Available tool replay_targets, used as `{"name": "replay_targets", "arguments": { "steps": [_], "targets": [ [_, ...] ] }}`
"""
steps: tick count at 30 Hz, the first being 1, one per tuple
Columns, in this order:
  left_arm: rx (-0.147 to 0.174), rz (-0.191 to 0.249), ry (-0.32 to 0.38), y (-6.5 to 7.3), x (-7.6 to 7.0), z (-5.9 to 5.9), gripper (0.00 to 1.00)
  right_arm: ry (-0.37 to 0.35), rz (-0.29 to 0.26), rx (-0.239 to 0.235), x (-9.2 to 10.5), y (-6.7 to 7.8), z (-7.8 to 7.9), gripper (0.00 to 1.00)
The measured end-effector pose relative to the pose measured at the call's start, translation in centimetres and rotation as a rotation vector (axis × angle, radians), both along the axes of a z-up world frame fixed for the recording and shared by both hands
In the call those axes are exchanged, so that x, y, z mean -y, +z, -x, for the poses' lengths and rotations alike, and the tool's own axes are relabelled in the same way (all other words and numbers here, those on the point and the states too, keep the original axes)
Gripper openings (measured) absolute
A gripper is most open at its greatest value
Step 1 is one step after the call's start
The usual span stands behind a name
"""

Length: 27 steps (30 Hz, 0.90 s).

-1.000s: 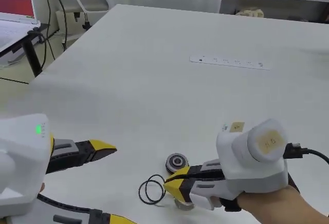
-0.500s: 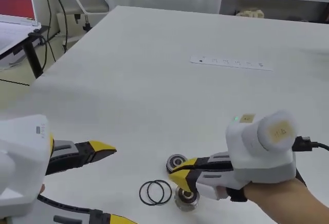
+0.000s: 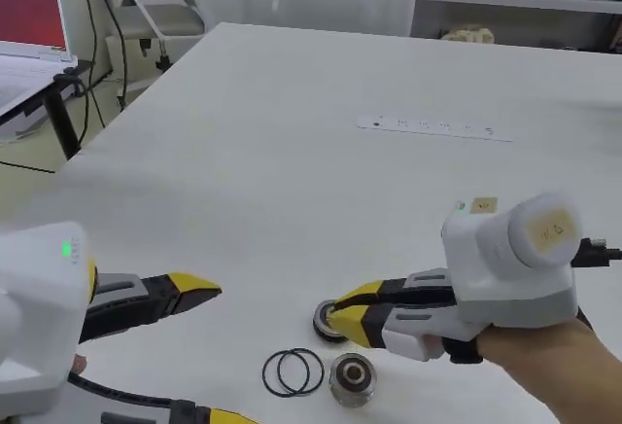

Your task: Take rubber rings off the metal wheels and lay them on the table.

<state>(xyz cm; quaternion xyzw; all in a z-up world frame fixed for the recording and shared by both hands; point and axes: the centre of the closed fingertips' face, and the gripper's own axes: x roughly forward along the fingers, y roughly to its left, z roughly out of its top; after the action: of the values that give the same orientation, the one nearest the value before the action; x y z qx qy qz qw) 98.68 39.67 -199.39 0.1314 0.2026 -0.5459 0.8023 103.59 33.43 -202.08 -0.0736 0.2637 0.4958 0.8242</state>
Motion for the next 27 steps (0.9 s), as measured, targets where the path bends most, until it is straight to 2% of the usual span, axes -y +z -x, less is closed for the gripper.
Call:
{"name": "replay_targets", "arguments": {
  "steps": [3, 6, 10, 14, 20, 27],
  "targets": [
    [-0.01, 0.02, -0.007, 0.2, 0.2, 0.2, 0.72, -0.001, -0.007, 0.006, 0.2, 0.4, -0.2, 0.09],
    [-0.008, 0.015, -0.01, 0.1, 0.2, 0.2, 0.73, -0.01, -0.021, 0.01, 0.6, 0.9, -0.4, 0.1],
    [0.028, -0.016, -0.043, 0.2, 0.4, 0.2, 0.74, -0.05, -0.053, 0.022, 1.6, 1.9, -1.4, 0.12],
    [0.051, -0.065, -0.047, -0.2, -0.1, 0.0, 0.75, -0.076, -0.086, -0.006, 2.5, 2.3, -1.6, 0.13],
    [0.067, -0.071, -0.053, 0.3, -0.2, -0.5, 0.75, -0.096, -0.071, -0.001, 3.4, 2.3, -1.8, 0.14],
    [0.083, -0.08, -0.089, 1.3, 0.6, -1.5, 0.75, -0.109, -0.048, -0.005, 4.3, 1.9, -2.0, 0.15]
  ]
}}
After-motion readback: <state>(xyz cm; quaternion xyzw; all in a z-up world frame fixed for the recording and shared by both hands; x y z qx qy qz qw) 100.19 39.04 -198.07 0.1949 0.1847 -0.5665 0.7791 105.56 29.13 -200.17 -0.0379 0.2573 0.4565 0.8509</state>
